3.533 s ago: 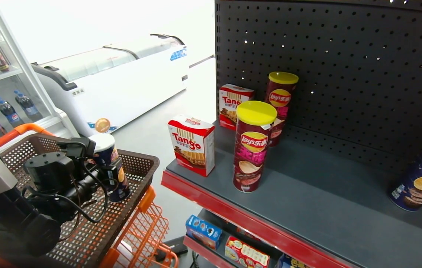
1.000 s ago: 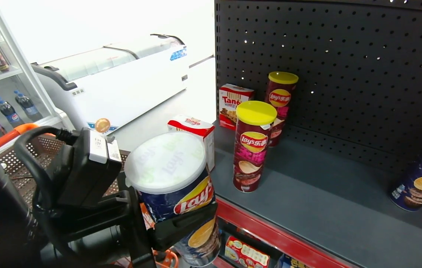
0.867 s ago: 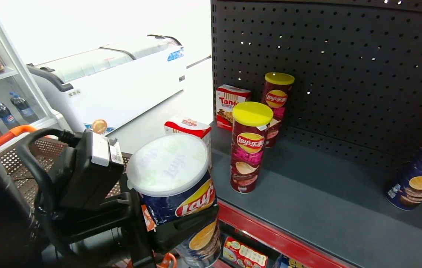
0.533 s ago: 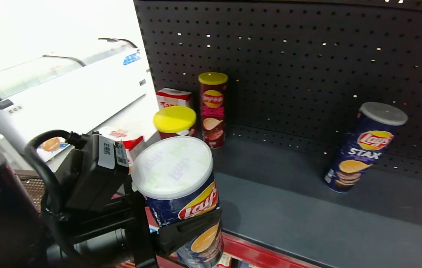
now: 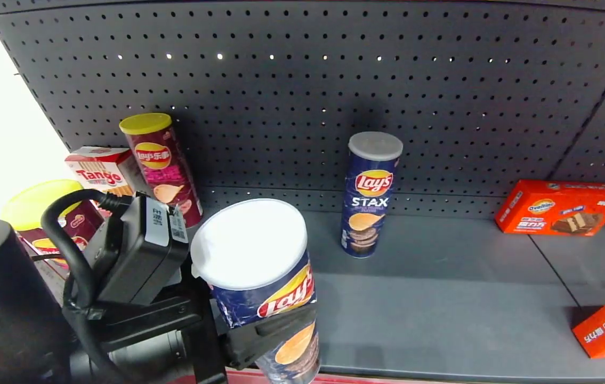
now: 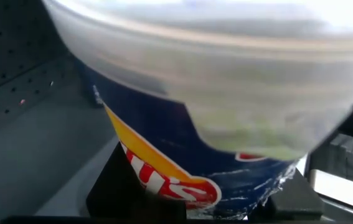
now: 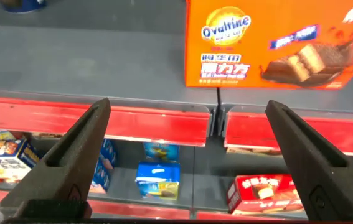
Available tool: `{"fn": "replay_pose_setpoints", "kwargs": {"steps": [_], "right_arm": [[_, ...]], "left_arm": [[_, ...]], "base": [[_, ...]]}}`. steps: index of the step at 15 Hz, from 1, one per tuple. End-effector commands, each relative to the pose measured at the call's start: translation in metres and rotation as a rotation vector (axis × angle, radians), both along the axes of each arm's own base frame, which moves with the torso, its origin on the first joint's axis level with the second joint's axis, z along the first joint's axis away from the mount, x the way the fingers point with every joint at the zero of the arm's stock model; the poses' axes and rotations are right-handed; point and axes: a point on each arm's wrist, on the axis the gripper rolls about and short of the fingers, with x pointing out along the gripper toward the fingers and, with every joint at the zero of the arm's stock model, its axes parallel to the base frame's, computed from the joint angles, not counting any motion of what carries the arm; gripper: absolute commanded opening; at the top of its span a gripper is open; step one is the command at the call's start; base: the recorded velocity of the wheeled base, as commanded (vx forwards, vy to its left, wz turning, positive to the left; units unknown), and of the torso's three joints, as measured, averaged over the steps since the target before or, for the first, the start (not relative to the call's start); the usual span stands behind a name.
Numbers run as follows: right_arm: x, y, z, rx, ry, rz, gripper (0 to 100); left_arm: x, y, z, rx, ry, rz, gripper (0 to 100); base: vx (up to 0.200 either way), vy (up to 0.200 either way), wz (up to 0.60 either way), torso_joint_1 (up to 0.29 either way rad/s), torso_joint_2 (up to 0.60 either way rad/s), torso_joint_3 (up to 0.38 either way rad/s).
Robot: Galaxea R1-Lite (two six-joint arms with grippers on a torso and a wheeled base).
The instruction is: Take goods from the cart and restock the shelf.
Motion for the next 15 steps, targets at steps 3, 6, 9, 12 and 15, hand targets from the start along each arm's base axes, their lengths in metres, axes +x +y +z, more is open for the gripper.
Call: {"fn": "replay_pose_setpoints", "kwargs": {"steps": [3,6,9,12,15], "right_arm": [[0.0,0.0,0.0001,-0.001,-0.001,0.0,100],[0.0,0.0,0.0001,0.0,-0.001,0.0,100],[0.0,0.0,0.0001,0.0,-0.001,0.0,100],[0.0,0.0,0.0001,0.0,-0.001,0.0,100],[-0.0015,0.0005,0.0055,-0.016,-0.027,0.022,100]], "left_arm": [[-0.0001,0.0008,0.0002,-0.001,-0.001,0.003,0],[-0.0003,0.0015,-0.0003,0.0,0.0,0.005,0],[-0.0003,0.0024,-0.0008,0.001,0.001,0.008,0],[-0.001,0.0031,-0.0013,0.001,0.001,0.008,0],[-0.0049,0.0073,-0.0034,0.009,-0.004,0.014,0]], "base": [[0.0,0.0,0.0,0.0,0.0,0.0],[0.0,0.0,-0.2,0.001,0.0,-0.002],[0.0,0.0,0.0,0.0,0.0,0.0],[0.0,0.0,0.0,0.0,0.0,0.0],[0.0,0.0,0.0,0.0,0.0,0.0]]}}
